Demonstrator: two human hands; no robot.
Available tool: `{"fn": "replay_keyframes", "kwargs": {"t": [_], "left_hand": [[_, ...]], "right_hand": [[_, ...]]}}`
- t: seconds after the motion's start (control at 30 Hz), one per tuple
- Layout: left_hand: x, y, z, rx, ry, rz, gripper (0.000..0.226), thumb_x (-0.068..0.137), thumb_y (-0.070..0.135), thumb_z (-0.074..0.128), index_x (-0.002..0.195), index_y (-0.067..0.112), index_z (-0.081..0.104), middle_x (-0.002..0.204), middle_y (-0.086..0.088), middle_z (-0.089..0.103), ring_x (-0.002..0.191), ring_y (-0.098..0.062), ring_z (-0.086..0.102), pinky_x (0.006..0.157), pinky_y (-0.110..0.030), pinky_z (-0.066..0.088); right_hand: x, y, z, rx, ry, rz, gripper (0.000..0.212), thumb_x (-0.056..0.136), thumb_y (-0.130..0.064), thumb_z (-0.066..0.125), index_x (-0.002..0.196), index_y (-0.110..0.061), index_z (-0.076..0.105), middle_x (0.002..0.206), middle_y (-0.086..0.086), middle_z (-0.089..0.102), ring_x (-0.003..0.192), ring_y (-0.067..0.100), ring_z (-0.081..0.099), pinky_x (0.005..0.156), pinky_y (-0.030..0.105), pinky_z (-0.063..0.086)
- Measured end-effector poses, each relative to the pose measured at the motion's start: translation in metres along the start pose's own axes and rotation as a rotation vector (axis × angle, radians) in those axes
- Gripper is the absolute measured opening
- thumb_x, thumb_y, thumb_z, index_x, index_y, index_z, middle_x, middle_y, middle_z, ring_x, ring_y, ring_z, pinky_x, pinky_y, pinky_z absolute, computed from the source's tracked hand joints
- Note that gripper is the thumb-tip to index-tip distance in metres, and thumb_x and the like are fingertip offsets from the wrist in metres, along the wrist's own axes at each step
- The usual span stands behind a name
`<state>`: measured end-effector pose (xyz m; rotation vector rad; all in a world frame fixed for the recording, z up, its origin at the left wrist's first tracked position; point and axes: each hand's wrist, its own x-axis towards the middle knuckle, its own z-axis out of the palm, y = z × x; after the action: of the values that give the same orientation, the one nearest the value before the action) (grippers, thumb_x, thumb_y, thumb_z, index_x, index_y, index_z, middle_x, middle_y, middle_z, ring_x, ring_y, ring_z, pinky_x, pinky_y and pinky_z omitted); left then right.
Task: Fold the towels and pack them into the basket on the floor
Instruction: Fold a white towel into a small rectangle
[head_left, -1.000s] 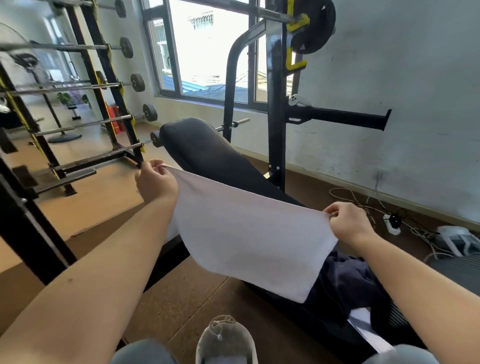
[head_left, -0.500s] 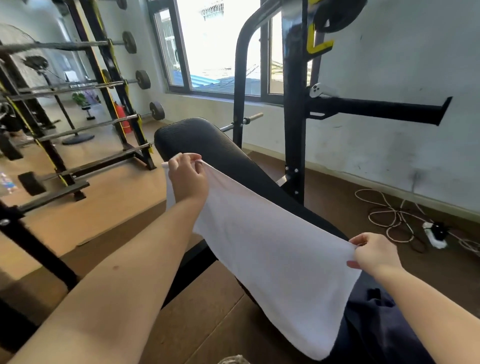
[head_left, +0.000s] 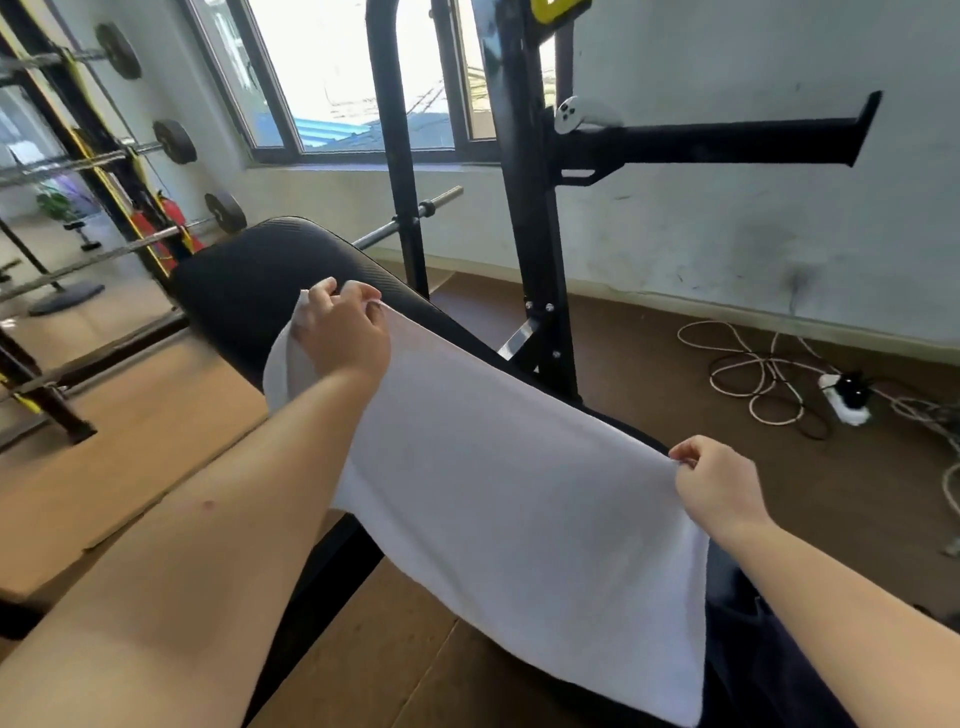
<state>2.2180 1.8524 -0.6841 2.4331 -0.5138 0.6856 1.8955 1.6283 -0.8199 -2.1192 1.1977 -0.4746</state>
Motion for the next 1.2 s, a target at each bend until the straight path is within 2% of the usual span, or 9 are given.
{"fn": "replay_keyframes", "kwargs": {"t": [0.1,0.2,0.33,0.43,0.57,0.7,1.03,1.13,1.2], "left_hand": [[0.003,0.006,0.007,0.104,-0.105,0.001,0.021,0.098,0.030,0.059,0.116,0.031,0.070,0.158,-0.014,0.036,0.146,-0.037,0.031,0.118,-0.059,0.024],[-0.004,0.011,0.005,0.218,-0.175,0.058,0.035,0.095,0.025,0.064,0.129,0.030,0.057,0.167,-0.015,0.012,0.150,-0.043,0.020,0.112,-0.067,0.023],[-0.033,0.007,-0.007,0.327,-0.130,0.145,0.042,0.093,0.028,0.066,0.132,0.025,0.051,0.155,-0.018,0.026,0.144,-0.044,0.029,0.106,-0.070,0.033],[-0.053,0.010,-0.012,0.493,-0.313,0.096,0.054,0.095,0.054,0.050,0.142,0.029,0.045,0.154,-0.014,0.029,0.146,-0.043,0.026,0.110,-0.073,0.025],[-0.048,-0.002,-0.009,0.617,-0.487,0.079,0.083,0.086,0.085,0.015,0.158,0.045,0.005,0.170,-0.004,-0.006,0.154,-0.041,-0.009,0.111,-0.079,0.006],[-0.028,-0.005,-0.004,0.677,-0.534,0.084,0.102,0.063,0.100,-0.006,0.154,0.054,-0.013,0.167,0.002,-0.026,0.151,-0.044,-0.020,0.109,-0.081,-0.003],[0.012,0.007,0.016,0.696,-0.573,0.282,0.094,0.074,0.097,0.004,0.156,0.053,-0.005,0.170,0.002,-0.018,0.154,-0.040,-0.017,0.108,-0.081,-0.002],[0.002,0.008,0.012,0.539,-0.444,0.297,0.071,0.095,0.072,0.032,0.157,0.040,0.026,0.170,-0.007,0.010,0.156,-0.036,0.003,0.115,-0.075,0.003],[-0.015,0.006,0.003,0.420,-0.285,0.315,0.055,0.097,0.050,0.050,0.146,0.026,0.049,0.158,-0.014,0.035,0.148,-0.037,0.025,0.116,-0.066,0.017]], "right_hand": [[0.005,0.007,0.014,-0.033,-0.019,-0.034,0.032,0.095,-0.009,0.060,0.127,-0.006,0.065,0.127,0.021,0.061,0.117,0.036,0.055,0.094,0.038,0.043],[0.001,0.009,0.024,-0.127,0.017,-0.040,0.048,0.097,-0.019,0.061,0.144,-0.012,0.050,0.157,0.026,0.031,0.149,0.043,0.021,0.117,0.053,0.026],[-0.017,-0.009,0.033,-0.214,0.011,-0.295,0.054,0.097,-0.040,0.057,0.146,-0.021,0.048,0.164,0.018,0.025,0.154,0.039,0.012,0.116,0.057,0.027],[-0.021,-0.018,0.045,-0.306,-0.209,-0.323,0.066,0.099,-0.064,0.043,0.157,-0.038,0.028,0.172,0.004,0.003,0.158,0.030,-0.005,0.120,0.064,0.013],[-0.020,-0.015,0.053,-0.303,-0.349,-0.216,0.077,0.089,-0.085,0.023,0.155,-0.057,-0.005,0.170,-0.010,-0.019,0.155,0.023,-0.023,0.115,0.074,-0.005],[-0.019,-0.007,0.056,-0.280,-0.316,-0.162,0.085,0.080,-0.094,0.018,0.151,-0.061,-0.013,0.167,-0.017,-0.025,0.153,0.020,-0.031,0.112,0.076,-0.012],[-0.013,-0.006,0.061,-0.251,-0.278,-0.074,0.092,0.074,-0.098,0.011,0.153,-0.058,-0.014,0.168,-0.014,-0.024,0.153,0.022,-0.030,0.111,0.078,-0.012],[-0.018,-0.008,0.060,-0.277,-0.259,-0.056,0.092,0.079,-0.094,0.010,0.157,-0.050,-0.012,0.169,-0.005,-0.023,0.153,0.027,-0.030,0.112,0.076,-0.012],[-0.026,-0.011,0.059,-0.291,-0.210,-0.138,0.088,0.087,-0.087,0.014,0.160,-0.043,-0.006,0.170,0.000,-0.020,0.153,0.027,-0.029,0.116,0.072,-0.011]]}}
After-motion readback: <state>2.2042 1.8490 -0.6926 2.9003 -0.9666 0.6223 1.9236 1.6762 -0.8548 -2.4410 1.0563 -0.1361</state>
